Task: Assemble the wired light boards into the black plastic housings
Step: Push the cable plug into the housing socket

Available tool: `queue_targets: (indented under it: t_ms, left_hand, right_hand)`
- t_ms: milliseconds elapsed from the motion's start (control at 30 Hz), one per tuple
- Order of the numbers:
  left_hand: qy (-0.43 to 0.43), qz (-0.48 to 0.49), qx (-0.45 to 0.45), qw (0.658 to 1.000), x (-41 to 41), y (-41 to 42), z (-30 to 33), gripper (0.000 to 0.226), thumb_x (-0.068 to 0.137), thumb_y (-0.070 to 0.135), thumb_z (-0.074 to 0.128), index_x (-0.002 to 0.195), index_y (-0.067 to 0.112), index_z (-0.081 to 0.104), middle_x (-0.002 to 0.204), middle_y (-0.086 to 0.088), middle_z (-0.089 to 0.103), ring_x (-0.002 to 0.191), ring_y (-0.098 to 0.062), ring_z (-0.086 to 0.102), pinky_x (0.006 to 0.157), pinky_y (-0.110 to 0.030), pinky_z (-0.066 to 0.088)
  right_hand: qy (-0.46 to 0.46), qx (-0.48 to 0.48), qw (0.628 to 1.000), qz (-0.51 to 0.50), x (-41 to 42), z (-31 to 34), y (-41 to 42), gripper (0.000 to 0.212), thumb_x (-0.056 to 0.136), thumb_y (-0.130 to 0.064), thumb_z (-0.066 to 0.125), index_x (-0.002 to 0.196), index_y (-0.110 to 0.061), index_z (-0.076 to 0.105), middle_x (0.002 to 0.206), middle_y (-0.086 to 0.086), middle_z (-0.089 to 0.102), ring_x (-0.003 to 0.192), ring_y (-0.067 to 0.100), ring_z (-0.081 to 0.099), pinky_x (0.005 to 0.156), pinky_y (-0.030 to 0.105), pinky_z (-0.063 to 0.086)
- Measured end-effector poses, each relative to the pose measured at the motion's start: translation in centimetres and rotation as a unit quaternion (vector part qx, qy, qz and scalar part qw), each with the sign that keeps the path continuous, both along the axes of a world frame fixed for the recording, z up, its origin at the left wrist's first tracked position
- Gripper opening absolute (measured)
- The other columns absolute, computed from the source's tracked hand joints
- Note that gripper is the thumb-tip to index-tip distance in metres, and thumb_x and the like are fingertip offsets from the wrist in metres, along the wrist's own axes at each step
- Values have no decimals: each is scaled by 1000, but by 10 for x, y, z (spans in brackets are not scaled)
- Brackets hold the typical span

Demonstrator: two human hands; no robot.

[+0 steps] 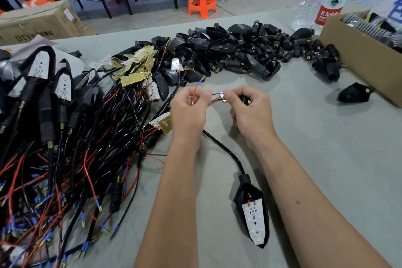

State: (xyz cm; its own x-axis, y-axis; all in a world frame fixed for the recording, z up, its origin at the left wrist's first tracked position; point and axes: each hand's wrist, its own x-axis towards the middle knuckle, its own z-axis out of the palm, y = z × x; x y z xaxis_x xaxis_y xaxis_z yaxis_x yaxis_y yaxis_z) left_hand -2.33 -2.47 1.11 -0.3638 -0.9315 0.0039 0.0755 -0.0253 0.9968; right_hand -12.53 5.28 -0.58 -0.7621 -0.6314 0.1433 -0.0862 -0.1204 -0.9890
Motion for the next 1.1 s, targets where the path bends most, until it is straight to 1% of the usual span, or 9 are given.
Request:
queue_targets:
  t_ms: [100, 233, 367, 467, 567, 700, 867, 967, 1100]
  left_hand:
    - [-38, -18, -27, 999, 3, -2, -4, 18, 91, 12, 75, 75, 16, 69, 61, 3, 53, 50, -6, 38, 52, -22, 31]
    - [-47, -21, -17, 999, 6, -5, -7, 19, 87, 12, 79, 71, 18, 72, 63, -1, 48, 53, -8, 38, 55, -22, 32]
    - [-33, -44, -21, 998, 6, -5, -7, 13, 87, 7, 78, 76, 14, 76, 74, -9, 57, 72, -16, 50, 71, -27, 42]
    - [-41, -49, -11, 998, 6, -4, -6, 16, 91, 17, 76, 81, 4, 76, 66, -2, 50, 62, -14, 44, 65, -27, 37]
    - [-62, -56, -9, 996, 7, -4, -5, 24, 100, 26, 63, 87, 16, 80, 44, 21, 43, 39, 1, 40, 47, -13, 31]
    - [-73, -53, -38, 995, 6, -4, -7, 16, 98, 21, 68, 89, 16, 81, 44, 17, 28, 39, -5, 27, 50, -22, 23]
    - [-60, -56, -32, 996, 5, -5, -10, 11, 94, 16, 73, 85, 12, 78, 46, 19, 33, 41, -4, 29, 44, -13, 25]
    - [-55, -51, -38, 996, 5, -5, -11, 11, 92, 15, 74, 83, 13, 79, 53, 12, 43, 49, -3, 34, 51, -13, 31]
    - [-41, -69, -66, 995, 5, -3, -8, 14, 92, 13, 75, 79, 15, 79, 73, -8, 54, 72, -19, 44, 71, -29, 38]
  right_hand:
    - [-24, -15, 999, 15, 0, 0, -2, 14, 101, -23, 61, 93, -18, 71, 59, -3, 54, 52, 9, 47, 44, 22, 37]
    - [-147, -84, 985, 7, -3, 3, -6, 36, 103, 4, 35, 128, -14, 54, 98, 9, 59, 74, 10, 68, 65, 28, 57]
    - [-210, -155, 965, 17, -6, 3, -6, 22, 106, 5, 41, 127, -1, 48, 98, 15, 65, 97, 33, 76, 85, 39, 62]
    - [-225, -164, 960, -5, -6, 4, -3, 13, 104, 4, 52, 115, -2, 50, 83, 12, 71, 93, 37, 77, 83, 39, 64]
    - [-190, -122, 974, -32, -6, 5, -1, 10, 103, -8, 60, 111, -4, 55, 82, 7, 76, 82, 27, 78, 70, 30, 62]
    - [-140, -79, 986, -45, -5, 6, -2, 8, 101, -12, 63, 107, -11, 58, 88, 9, 77, 67, 12, 69, 56, 22, 47]
    - [-153, -82, 985, 0, -4, 5, -1, 7, 101, -4, 61, 105, -6, 56, 87, 17, 72, 59, 15, 60, 54, 24, 48]
    - [-161, -71, 984, 15, -5, 6, 0, 6, 101, -5, 63, 102, -9, 58, 86, 17, 72, 57, 14, 59, 57, 24, 51]
    - [-182, -75, 981, 4, -4, 7, 0, 9, 100, -6, 64, 106, -6, 58, 89, 17, 72, 59, 12, 61, 59, 23, 53]
